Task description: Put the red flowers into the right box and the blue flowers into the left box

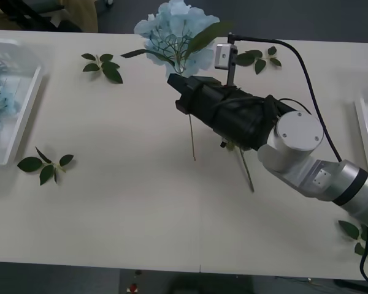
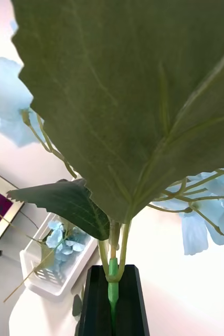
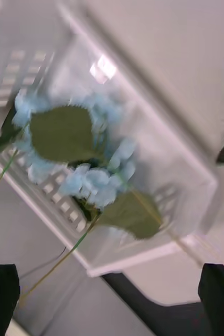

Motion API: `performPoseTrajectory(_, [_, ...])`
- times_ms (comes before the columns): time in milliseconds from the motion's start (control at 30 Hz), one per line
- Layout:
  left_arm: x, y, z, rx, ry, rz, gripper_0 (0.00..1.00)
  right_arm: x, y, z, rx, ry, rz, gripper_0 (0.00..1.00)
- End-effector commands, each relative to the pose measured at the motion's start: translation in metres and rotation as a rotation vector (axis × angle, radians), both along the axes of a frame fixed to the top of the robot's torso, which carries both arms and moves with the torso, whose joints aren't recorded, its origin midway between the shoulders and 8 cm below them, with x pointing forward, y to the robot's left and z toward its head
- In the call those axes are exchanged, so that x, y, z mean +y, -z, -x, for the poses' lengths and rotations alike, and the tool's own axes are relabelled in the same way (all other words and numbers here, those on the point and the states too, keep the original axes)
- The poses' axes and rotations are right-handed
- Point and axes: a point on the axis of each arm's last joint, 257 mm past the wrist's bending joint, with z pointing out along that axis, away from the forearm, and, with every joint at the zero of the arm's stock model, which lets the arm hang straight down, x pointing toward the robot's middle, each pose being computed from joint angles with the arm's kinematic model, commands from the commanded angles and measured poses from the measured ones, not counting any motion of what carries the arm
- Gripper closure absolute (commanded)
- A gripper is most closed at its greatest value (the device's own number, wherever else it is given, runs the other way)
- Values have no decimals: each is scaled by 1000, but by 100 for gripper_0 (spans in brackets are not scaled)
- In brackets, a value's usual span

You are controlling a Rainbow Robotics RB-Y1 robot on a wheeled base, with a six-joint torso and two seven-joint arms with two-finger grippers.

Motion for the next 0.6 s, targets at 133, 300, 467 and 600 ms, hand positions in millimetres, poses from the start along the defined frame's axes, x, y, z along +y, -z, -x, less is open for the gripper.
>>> performPoseTrajectory(133, [-91, 16, -26, -94, 179, 317, 0, 5, -41, -1, -100, -8, 6, 100])
performPoseTrajectory(300, [-165, 50, -20, -55, 274, 621, 0, 3, -44, -3, -102, -10, 12, 100])
performPoseTrajectory(467, [-234, 66, -11, -13, 342, 859, 0, 11, -43, -4, -93, -11, 16, 100])
performPoseTrajectory(600, [-287, 63, 4, 39, 371, 1082, 0, 25, -43, -4, -92, 11, 0, 100])
